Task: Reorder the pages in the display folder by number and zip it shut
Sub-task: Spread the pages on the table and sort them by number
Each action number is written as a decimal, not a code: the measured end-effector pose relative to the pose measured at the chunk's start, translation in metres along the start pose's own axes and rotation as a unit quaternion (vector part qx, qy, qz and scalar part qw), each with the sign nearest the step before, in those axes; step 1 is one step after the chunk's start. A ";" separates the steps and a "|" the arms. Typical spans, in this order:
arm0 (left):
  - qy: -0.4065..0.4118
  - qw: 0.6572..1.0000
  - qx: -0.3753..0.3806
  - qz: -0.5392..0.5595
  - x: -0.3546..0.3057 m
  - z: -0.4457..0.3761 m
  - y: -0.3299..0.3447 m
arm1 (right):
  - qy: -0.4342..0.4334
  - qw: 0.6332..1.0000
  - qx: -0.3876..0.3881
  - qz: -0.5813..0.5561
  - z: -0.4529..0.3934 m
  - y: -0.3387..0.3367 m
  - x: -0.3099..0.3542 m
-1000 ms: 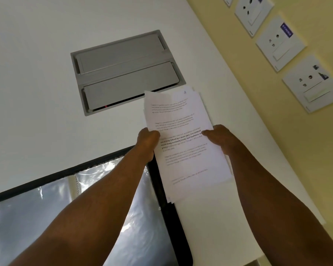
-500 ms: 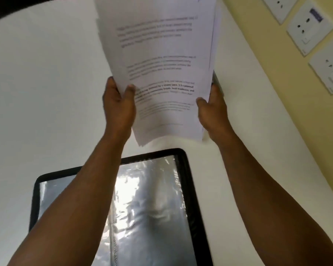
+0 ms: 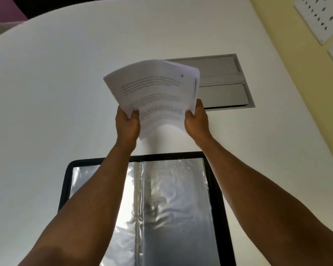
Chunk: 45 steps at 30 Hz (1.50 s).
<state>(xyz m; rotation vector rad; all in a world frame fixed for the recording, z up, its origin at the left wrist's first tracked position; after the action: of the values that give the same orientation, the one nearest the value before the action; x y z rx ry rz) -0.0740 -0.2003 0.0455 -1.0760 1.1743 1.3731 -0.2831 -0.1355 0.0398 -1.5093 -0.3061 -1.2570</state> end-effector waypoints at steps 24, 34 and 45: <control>-0.070 0.954 -0.046 -0.288 0.053 -0.183 -0.125 | 0.094 0.988 0.093 0.072 -0.087 0.168 0.012; -0.026 0.942 -0.013 -0.335 0.068 -0.113 -0.169 | -0.025 0.992 -0.027 0.121 -0.010 0.112 -0.020; -0.160 0.824 -0.175 -0.515 0.076 0.126 -0.285 | -0.057 0.911 -0.008 0.407 0.179 0.055 -0.140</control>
<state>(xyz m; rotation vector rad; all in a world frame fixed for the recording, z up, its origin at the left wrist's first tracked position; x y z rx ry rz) 0.1974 -0.0545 -0.0428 -1.3617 -0.0165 0.8182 -0.2036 0.0508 -0.0767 -1.4856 0.2555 -0.5021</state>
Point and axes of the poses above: each hand's wrist, its own z-axis away from the middle knuckle, its own y-axis out of the palm, x = y × z, the point moved 6 cm from there along -z, towards the middle knuckle, and after that the axes turned 11 degrees about z, right-handed, at the moved point
